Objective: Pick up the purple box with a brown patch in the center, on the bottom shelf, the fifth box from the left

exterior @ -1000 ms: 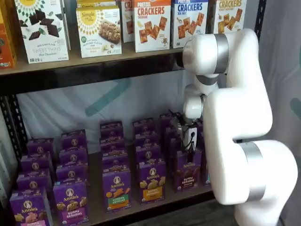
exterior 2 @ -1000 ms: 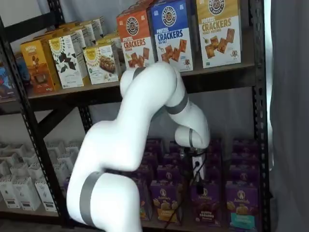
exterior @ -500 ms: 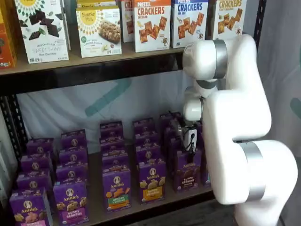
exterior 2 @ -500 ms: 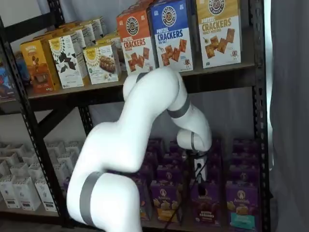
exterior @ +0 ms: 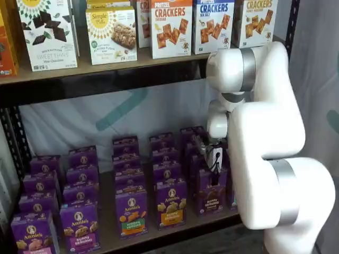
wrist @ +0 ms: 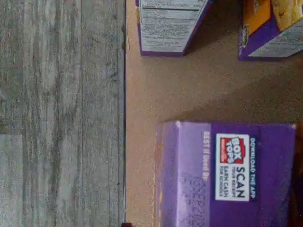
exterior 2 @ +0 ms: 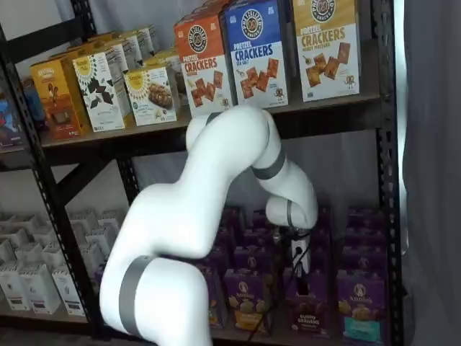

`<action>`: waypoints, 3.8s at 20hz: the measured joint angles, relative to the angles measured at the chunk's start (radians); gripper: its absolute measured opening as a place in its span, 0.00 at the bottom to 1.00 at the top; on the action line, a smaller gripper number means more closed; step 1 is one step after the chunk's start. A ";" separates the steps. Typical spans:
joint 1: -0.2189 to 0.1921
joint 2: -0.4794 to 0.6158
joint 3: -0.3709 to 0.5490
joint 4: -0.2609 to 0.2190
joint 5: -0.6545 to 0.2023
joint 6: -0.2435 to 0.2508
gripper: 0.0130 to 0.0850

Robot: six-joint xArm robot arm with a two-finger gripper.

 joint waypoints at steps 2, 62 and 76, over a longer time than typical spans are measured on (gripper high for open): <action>0.001 0.003 0.004 -0.005 -0.019 0.005 1.00; 0.026 -0.137 0.264 0.139 -0.141 -0.107 0.22; 0.101 -0.395 0.638 0.444 -0.257 -0.335 0.22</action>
